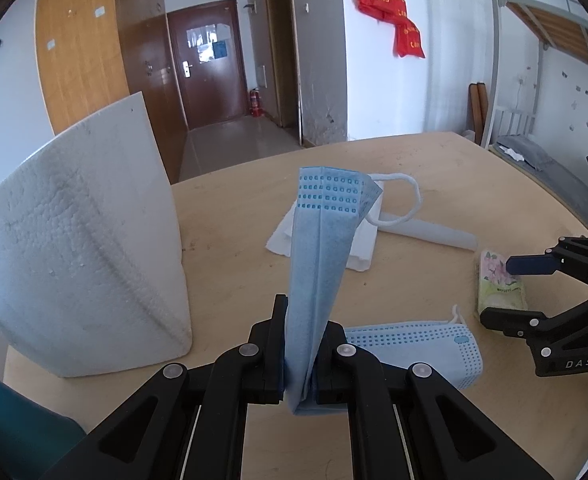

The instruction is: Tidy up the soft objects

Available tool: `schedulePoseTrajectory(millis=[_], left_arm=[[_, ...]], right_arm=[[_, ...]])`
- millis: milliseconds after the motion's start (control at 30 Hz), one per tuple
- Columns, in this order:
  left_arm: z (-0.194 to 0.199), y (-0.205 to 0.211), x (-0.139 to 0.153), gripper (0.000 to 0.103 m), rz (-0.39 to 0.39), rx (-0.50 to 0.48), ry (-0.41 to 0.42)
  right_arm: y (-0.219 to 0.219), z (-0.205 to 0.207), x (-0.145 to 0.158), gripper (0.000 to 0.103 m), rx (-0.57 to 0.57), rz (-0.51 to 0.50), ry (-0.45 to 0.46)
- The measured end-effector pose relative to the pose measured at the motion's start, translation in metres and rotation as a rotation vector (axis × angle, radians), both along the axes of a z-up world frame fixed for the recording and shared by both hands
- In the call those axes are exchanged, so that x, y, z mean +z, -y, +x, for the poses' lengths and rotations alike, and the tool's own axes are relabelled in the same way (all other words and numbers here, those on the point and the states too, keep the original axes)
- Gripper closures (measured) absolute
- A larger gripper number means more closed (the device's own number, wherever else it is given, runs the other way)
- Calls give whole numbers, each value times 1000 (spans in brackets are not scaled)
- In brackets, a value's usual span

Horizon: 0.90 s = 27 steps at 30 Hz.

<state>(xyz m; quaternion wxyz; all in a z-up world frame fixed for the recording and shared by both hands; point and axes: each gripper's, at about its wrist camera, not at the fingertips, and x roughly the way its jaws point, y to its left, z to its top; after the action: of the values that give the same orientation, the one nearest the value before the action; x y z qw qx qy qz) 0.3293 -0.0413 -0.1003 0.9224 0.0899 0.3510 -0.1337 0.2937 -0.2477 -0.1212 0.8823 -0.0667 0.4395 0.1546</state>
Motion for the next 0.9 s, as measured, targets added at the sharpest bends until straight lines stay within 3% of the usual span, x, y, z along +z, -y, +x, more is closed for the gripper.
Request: schedulePoseTrajectory(millis=[267, 300, 433, 533, 600, 767, 900], left_arm=[[-1, -4, 2, 94, -11, -10, 0], [-2, -5, 3, 94, -12, -11, 3], [-6, -8, 4, 94, -15, -17, 13], [-7, -10, 4, 94, -19, -17, 15], [-6, -10, 4, 94, -22, -17, 15], [-6, -11, 4, 94, -30, -14, 12], [-7, -13, 6, 94, -39, -12, 10]], right_arm=[[-3, -8, 2, 66, 7, -25, 11], [-3, -9, 2, 75, 7, -29, 13], [1, -10, 4, 76, 8, 15, 1], [4, -11, 8, 56, 14, 28, 5], [2, -15, 14, 24, 42, -5, 40], [1, -17, 20, 19, 64, -33, 86], [2, -3, 6, 19, 72, -35, 27]])
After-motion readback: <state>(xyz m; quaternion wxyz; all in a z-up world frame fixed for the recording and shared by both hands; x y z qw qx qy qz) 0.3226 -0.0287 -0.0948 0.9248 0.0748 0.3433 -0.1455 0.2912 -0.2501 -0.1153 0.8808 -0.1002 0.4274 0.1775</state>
